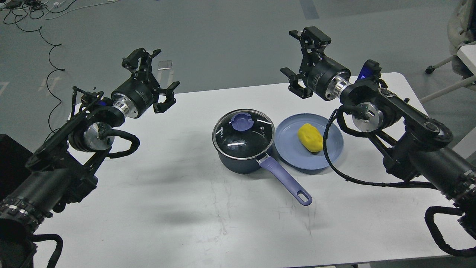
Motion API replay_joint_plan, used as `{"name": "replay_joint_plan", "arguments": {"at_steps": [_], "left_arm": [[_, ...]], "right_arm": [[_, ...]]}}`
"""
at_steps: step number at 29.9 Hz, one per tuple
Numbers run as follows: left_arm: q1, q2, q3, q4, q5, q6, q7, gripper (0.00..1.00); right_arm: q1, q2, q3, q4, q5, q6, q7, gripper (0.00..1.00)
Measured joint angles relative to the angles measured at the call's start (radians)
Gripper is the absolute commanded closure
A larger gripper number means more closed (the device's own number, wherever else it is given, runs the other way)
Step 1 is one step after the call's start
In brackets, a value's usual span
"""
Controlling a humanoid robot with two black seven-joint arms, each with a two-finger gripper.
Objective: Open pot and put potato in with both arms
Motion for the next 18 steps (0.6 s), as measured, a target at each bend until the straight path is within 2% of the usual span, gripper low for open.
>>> {"name": "replay_joint_plan", "arguments": {"at_steps": [18], "left_arm": [[0.003, -0.008, -0.017, -0.023, -0.009, -0.01, -0.006, 0.02]], "right_arm": [[0.027, -0.019, -0.003, -0.001, 0.001, 0.008, -0.002, 0.0]]}}
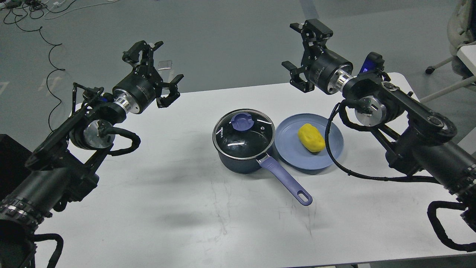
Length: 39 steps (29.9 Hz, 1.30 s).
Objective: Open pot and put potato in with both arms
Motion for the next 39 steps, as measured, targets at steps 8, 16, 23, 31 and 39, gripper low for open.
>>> {"name": "replay_joint_plan", "arguments": {"at_steps": [8, 16, 23, 31, 39], "left_arm": [[0.0, -0.001, -0.002, 0.0, 0.0, -0.002, 0.0, 0.02], [0.0, -0.003, -0.001, 0.0, 0.0, 0.007, -0.007, 0.02], [0.0, 0.002, 0.0, 0.0, 0.002, 0.021, -0.009, 0.02], [-0.001, 0.006, 0.001, 0.0, 0.003, 0.022, -0.01, 0.02], [-0.002, 0.008, 0.003, 0.0, 0.01, 0.021, -0.01, 0.02]], "right_arm": [[0.002, 0.001, 0.001, 0.001, -0.001, 0.018, 0.0, 0.0], [0.007, 0.001, -0.006, 0.001, -0.001, 0.018, 0.0, 0.0], [0.007, 0.0, -0.007, 0.001, -0.001, 0.018, 0.0, 0.0], [0.008, 0.0, -0.005, 0.001, -0.001, 0.018, 0.0, 0.0], [0.015, -0.008, -0.005, 0.002, -0.001, 0.018, 0.0, 0.0]]}}
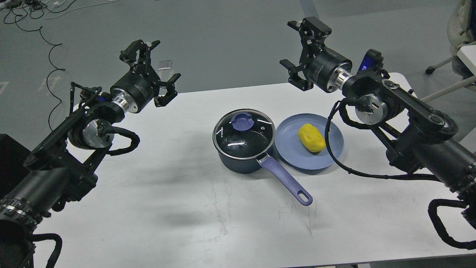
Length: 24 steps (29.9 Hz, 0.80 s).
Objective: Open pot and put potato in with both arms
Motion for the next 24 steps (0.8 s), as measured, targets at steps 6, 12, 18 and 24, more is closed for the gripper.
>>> {"name": "replay_joint_plan", "arguments": {"at_steps": [6, 12, 18, 24], "left_arm": [[-0.003, 0.0, 0.001, 0.0, 0.005, 0.0, -0.001, 0.02], [-0.005, 0.001, 0.0, 0.0, 0.006, 0.0, -0.005, 0.02], [-0.011, 0.046, 0.008, -0.08, 0.212, 0.011, -0.121, 0.02], [-0.015, 0.084, 0.014, -0.166, 0.526, 0.077, -0.186, 0.02]], "right_arm": [[0.0, -0.004, -0.001, 0.0, 0.0, 0.0, 0.0, 0.0], [0.008, -0.005, -0.001, 0.0, 0.0, 0.0, 0.0, 0.0], [0.008, -0.036, 0.003, 0.004, 0.001, 0.0, 0.0, 0.0], [-0.021, -0.084, 0.029, 0.006, 0.006, 0.015, 0.0, 0.0]]}}
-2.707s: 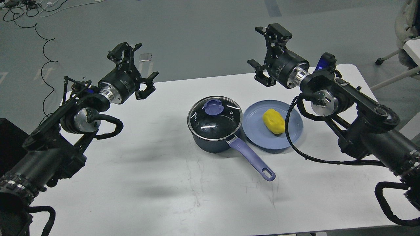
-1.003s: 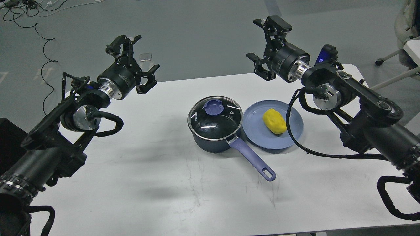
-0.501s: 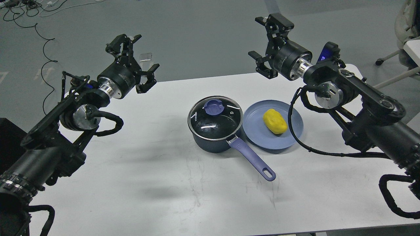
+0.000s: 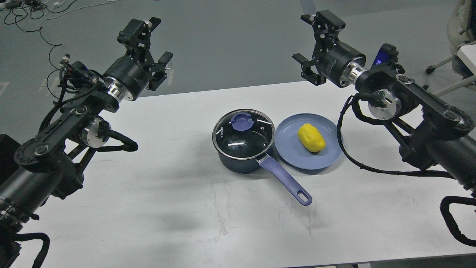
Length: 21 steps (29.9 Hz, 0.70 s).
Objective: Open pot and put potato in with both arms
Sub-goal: 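Move the left gripper over the saucepan toward the blue lid knob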
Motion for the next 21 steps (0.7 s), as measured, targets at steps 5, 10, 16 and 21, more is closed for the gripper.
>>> {"name": "replay_joint_plan", "arguments": {"at_steps": [5, 10, 16, 21], "left_arm": [[-0.031, 0.038, 0.002, -0.126, 0.262, 0.045, -0.001, 0.02], [-0.086, 0.024, 0.06, -0.207, 0.57, 0.15, 0.009, 0.02], [-0.143, 0.014, 0.21, -0.255, 0.739, 0.168, 0.011, 0.02], [-0.145, -0.034, 0.265, -0.255, 0.904, 0.176, 0.013, 0.02]], "right_arm": [[-0.039, -0.065, 0.01, -0.016, 0.004, 0.083, 0.001, 0.0], [-0.069, -0.107, 0.061, -0.032, 0.02, 0.173, 0.008, 0.0], [-0.091, -0.168, 0.089, -0.128, 0.177, 0.237, 0.008, 0.0], [-0.093, -0.212, 0.085, -0.234, 0.249, 0.291, 0.011, 0.0]]}}
